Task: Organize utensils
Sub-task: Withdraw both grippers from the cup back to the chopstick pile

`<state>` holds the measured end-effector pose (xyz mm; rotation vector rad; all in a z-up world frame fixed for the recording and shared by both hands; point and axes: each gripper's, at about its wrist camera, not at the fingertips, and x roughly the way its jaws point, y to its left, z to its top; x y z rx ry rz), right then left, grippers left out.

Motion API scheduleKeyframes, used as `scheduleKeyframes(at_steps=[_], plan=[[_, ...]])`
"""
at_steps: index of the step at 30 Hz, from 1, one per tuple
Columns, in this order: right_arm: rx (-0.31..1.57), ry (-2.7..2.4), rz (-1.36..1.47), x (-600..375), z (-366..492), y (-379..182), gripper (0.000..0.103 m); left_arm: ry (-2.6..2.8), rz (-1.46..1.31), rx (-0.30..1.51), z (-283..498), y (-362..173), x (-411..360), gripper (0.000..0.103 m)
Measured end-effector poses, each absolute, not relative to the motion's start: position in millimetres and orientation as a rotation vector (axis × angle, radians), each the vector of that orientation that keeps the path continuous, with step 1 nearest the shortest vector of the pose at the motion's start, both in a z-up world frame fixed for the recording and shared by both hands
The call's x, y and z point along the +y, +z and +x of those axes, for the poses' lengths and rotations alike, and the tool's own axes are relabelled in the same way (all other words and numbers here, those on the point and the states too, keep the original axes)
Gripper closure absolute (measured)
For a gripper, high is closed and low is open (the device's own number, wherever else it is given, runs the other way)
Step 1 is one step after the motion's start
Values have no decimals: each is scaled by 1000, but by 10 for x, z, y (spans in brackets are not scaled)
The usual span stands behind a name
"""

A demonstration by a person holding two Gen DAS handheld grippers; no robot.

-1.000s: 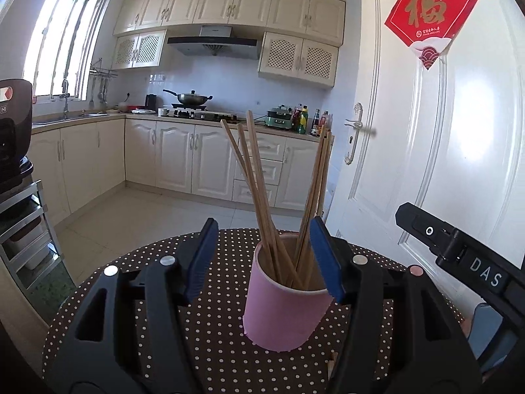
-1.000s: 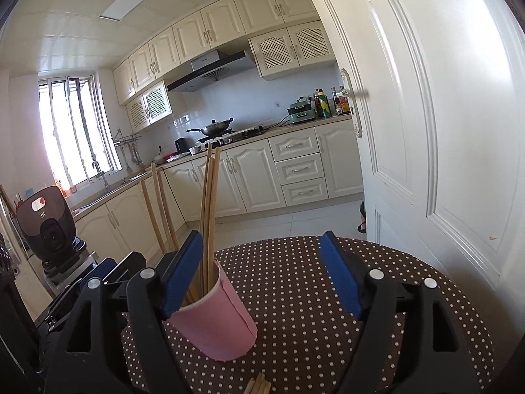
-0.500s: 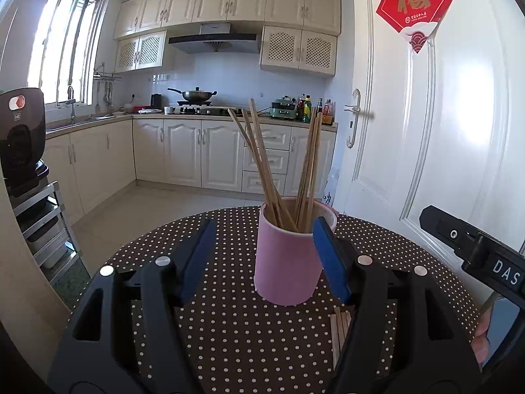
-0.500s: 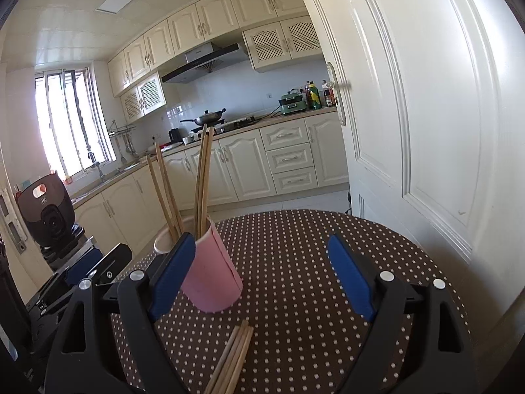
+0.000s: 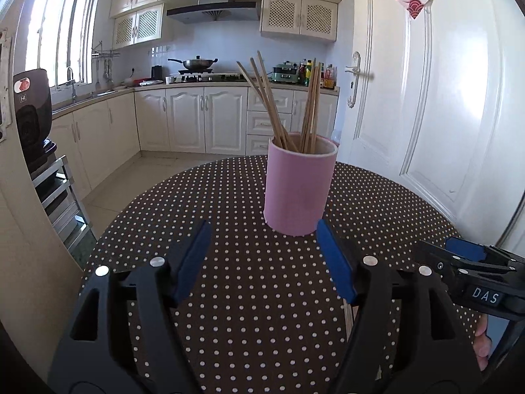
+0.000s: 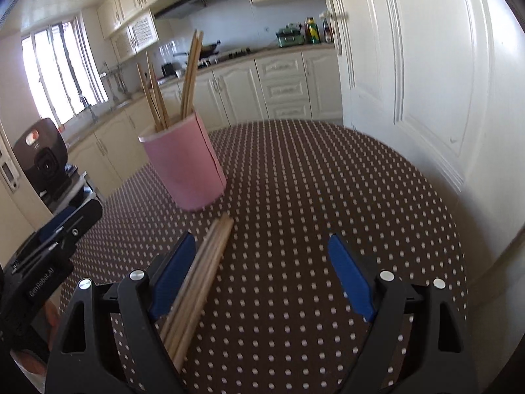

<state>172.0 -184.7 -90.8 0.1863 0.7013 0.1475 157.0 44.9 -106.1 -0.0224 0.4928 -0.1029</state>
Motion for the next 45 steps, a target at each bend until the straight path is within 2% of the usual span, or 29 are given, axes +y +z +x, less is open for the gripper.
scheduleKeyframes(at_steps=[15,33,38,45], plan=[[831,131,164,-1724,1580,-1195,23,-138,-38,611,1392,-1265,644,32],[883,72,65,-1423,1704,-1204,23,-251,-17,763,1361,-1425,536,28],[894,18,49,-1376,1766,-1203,19,-252,-27,789,1417,-1456,548,27],[885,-16,-24,-1288,1804,-1186,19,-278,-27,809,1533,-1441,476,27]])
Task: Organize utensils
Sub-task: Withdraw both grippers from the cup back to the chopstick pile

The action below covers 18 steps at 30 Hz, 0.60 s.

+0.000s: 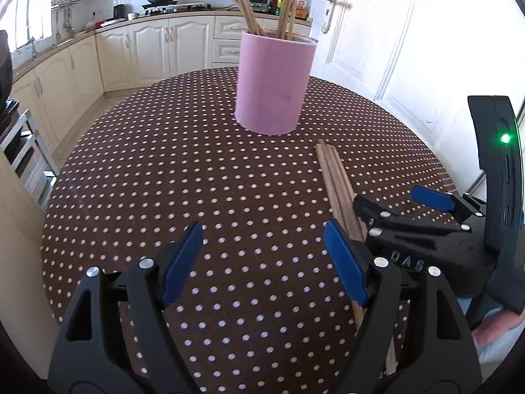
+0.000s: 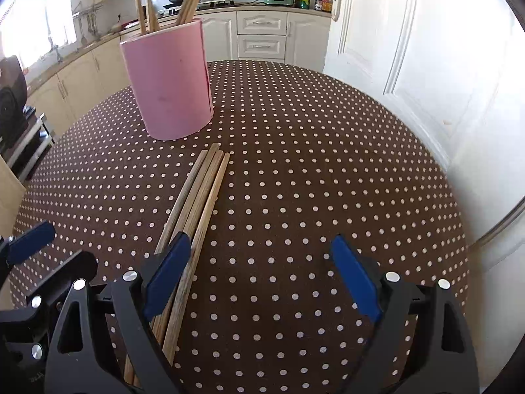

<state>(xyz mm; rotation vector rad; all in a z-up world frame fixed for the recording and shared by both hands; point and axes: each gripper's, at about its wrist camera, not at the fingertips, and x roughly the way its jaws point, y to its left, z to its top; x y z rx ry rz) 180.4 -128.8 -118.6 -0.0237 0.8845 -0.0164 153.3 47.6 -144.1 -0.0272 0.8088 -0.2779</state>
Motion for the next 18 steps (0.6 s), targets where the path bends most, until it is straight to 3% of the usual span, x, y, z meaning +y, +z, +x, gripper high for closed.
scheduleKeyframes(at_steps=[18], plan=[[929,-4,68,-1715,1702,-1158,24,-366,6,914,1974,-1580,163,27]])
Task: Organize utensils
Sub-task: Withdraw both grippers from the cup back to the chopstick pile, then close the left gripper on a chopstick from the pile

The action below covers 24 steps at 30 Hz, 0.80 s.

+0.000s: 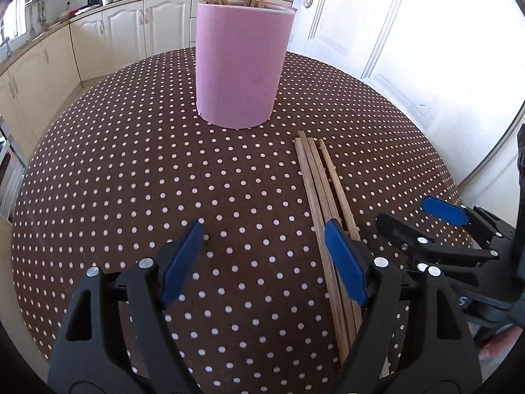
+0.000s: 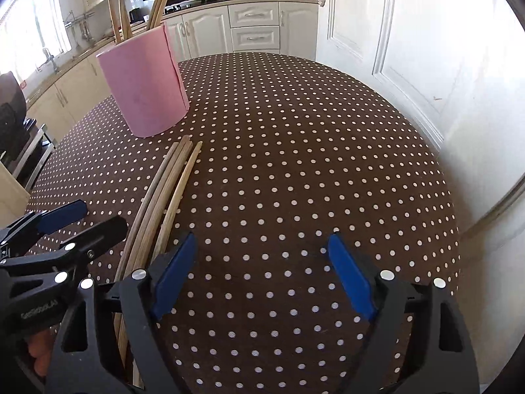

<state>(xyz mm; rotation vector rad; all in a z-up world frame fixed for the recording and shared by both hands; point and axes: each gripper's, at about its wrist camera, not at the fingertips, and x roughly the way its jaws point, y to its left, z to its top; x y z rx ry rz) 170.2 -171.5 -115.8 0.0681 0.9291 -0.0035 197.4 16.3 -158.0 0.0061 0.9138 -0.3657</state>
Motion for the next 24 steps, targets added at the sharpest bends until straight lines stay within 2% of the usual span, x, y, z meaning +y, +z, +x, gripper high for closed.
scheduleKeyframes(at_steps=[8,14,24], plan=[[934,-2,80,-1854,1713,-1132,24,-382,0,926,2129,-1591,94,27],[935,-10,93,-1908,1588,-1110,24,-348,114,947,2213,-1602,-124,27],[939,25,78,-1825,1463,-1079,24,-278,123,1082,2563,-1561,-318,27]])
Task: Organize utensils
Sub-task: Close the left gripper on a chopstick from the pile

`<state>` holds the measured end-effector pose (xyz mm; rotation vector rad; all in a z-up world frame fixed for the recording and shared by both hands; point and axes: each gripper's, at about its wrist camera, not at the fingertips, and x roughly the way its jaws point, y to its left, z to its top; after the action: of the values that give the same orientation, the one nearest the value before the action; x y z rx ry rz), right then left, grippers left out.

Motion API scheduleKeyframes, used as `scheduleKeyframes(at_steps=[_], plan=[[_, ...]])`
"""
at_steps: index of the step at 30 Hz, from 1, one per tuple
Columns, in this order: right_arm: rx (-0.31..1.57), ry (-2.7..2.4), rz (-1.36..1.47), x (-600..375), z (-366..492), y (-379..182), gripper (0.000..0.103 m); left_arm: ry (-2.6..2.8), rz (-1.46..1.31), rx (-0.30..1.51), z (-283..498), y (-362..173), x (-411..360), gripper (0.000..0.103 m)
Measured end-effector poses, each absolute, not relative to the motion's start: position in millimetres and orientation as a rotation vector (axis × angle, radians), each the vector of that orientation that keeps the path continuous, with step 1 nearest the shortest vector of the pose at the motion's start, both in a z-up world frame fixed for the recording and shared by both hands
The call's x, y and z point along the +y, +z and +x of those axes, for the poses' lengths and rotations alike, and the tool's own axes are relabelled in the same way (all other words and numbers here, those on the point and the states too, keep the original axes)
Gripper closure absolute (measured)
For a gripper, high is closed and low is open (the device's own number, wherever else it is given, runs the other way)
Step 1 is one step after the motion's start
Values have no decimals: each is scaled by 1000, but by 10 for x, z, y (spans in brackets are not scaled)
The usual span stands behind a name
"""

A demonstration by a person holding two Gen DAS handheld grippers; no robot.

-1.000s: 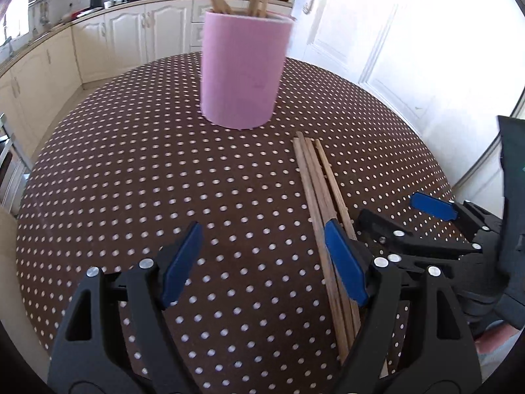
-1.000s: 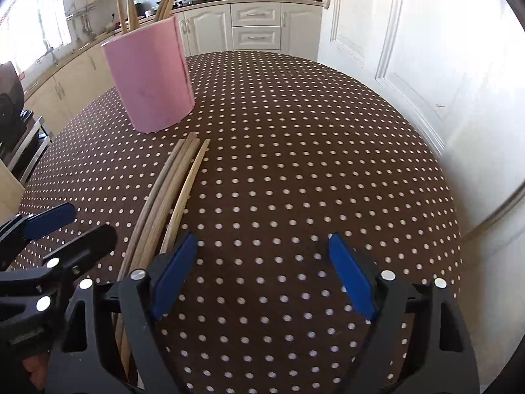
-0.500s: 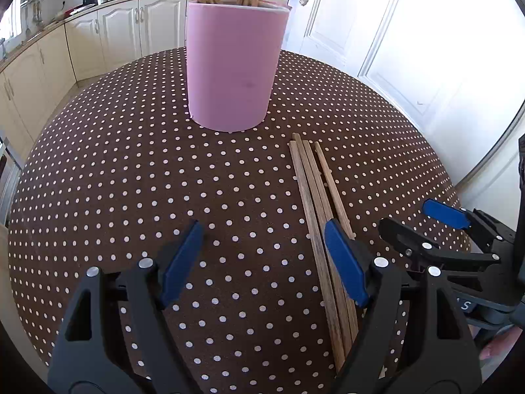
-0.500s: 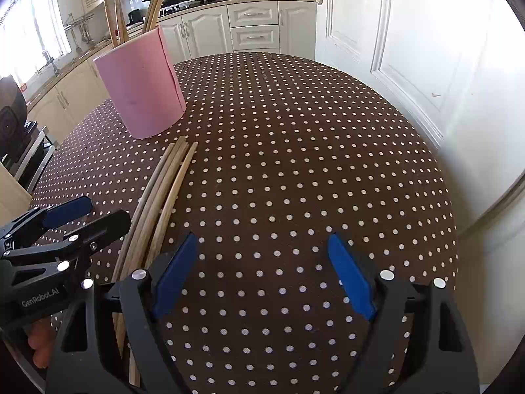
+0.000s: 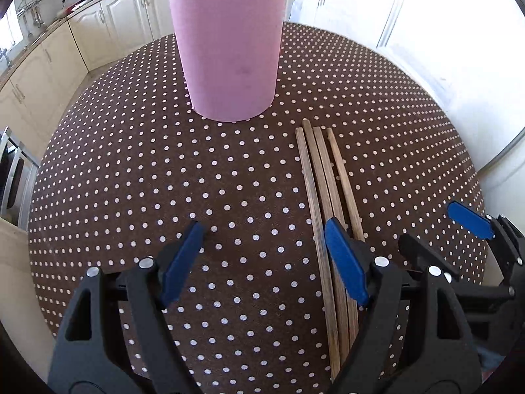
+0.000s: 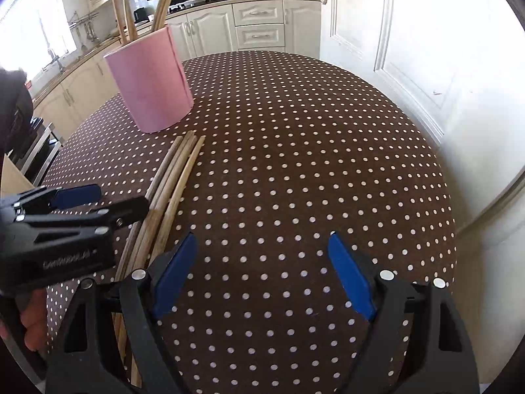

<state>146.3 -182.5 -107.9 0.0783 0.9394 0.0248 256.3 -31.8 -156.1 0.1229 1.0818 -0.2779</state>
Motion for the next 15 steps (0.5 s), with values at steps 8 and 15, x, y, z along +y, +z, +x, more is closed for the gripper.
scheduleKeyframes(at_steps=[8,15], plan=[[935,27,102,-1850,1384,-1061,24,-179,186,1219,3094,-1514,-651,25],[929,20,131,-2022,1339,-1023,24,-188,176,1186,3191,-1460,-845,56]])
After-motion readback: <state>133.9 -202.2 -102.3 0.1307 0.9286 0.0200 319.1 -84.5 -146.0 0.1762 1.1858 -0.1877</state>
